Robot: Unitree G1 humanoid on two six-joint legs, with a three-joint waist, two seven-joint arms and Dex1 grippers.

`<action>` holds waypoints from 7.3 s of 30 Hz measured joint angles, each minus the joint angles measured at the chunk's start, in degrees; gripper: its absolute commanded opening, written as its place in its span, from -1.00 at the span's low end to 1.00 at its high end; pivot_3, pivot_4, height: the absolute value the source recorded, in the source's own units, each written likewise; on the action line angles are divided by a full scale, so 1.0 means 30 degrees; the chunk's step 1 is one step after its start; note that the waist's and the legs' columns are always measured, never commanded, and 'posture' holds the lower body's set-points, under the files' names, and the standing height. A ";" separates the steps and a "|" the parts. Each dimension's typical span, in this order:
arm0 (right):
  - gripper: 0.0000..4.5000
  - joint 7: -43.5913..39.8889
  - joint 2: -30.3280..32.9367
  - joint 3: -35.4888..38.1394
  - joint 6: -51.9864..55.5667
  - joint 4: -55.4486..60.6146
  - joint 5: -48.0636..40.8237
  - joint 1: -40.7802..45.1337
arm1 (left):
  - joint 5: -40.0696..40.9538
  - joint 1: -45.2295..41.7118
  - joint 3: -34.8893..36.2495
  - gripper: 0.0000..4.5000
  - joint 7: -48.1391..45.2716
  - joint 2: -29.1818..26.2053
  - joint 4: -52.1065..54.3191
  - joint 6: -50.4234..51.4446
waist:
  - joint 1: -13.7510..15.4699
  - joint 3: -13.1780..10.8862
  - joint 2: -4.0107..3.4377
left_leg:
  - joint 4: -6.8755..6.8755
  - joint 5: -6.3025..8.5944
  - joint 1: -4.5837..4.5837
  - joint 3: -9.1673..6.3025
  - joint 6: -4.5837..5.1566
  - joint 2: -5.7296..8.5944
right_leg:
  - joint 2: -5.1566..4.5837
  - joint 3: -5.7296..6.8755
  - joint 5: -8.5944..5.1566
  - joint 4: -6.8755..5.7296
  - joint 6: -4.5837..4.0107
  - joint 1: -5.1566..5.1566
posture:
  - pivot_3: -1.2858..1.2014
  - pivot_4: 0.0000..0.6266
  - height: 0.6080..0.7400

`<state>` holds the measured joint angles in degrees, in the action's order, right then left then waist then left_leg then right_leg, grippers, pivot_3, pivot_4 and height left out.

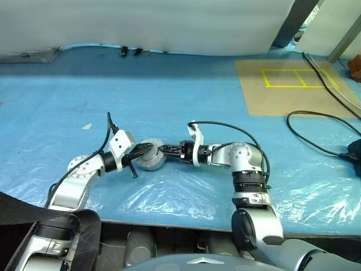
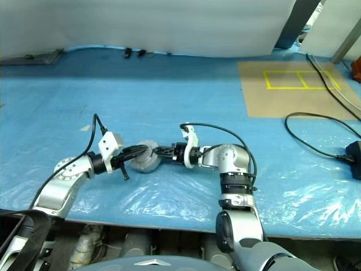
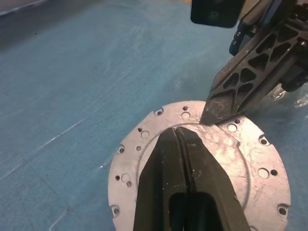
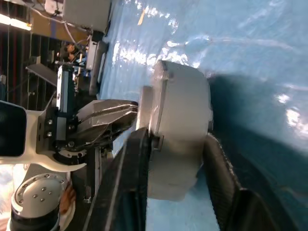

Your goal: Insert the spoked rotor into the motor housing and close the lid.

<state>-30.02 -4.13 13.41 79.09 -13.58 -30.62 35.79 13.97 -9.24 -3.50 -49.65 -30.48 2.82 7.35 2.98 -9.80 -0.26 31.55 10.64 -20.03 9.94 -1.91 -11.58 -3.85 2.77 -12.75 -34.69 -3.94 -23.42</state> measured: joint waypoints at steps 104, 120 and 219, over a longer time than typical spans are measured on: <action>0.16 0.6739 -0.0238 0.3145 -1.3176 -0.6554 -0.7433 0.4741 | 1.8494 -0.2421 0.8802 0.22 1.0958 1.2032 -0.1283 0.6518 | -0.0127 -0.0098 0.0163 | 0.0292 0.0030 -0.0425 0.0002 -0.0081 -0.0061 | 0.0168 0.0043 0.0059 -0.0148 0.0048 -0.0289 | 0.03 -0.52 1.00; 0.80 0.5639 -0.0553 0.2448 -1.3248 -0.6386 -0.5605 0.4845 | 1.6150 -0.5503 1.3160 0.22 1.2547 1.1716 -0.8365 -0.1457 | -0.0130 -0.0135 0.0230 | 0.0337 0.0025 -0.0433 -0.0031 -0.0068 -0.0061 | 0.0169 0.0051 0.0066 -0.0189 0.0047 -0.0292 | 0.03 -0.52 1.00; 0.99 -0.3837 0.8464 -0.8160 -1.8452 0.6122 0.4410 -0.4484 | 0.3199 0.0903 0.2329 1.00 0.2987 0.3314 -0.0198 -0.2696 | 0.0303 -0.0154 0.0264 | 0.0272 0.0033 -0.0349 -0.0025 -0.0073 -0.0087 | 0.0165 0.0026 0.0059 -0.0080 -0.0023 -0.0231 | 0.03 -0.52 1.00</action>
<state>-41.53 21.26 -11.07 23.73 4.78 -17.39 22.33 23.57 -6.53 3.49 -40.69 -20.54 2.23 -0.74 3.89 -10.26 0.53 32.37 10.74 -21.08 9.86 -2.13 -11.85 -3.35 2.85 -12.58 -34.93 -4.01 -24.12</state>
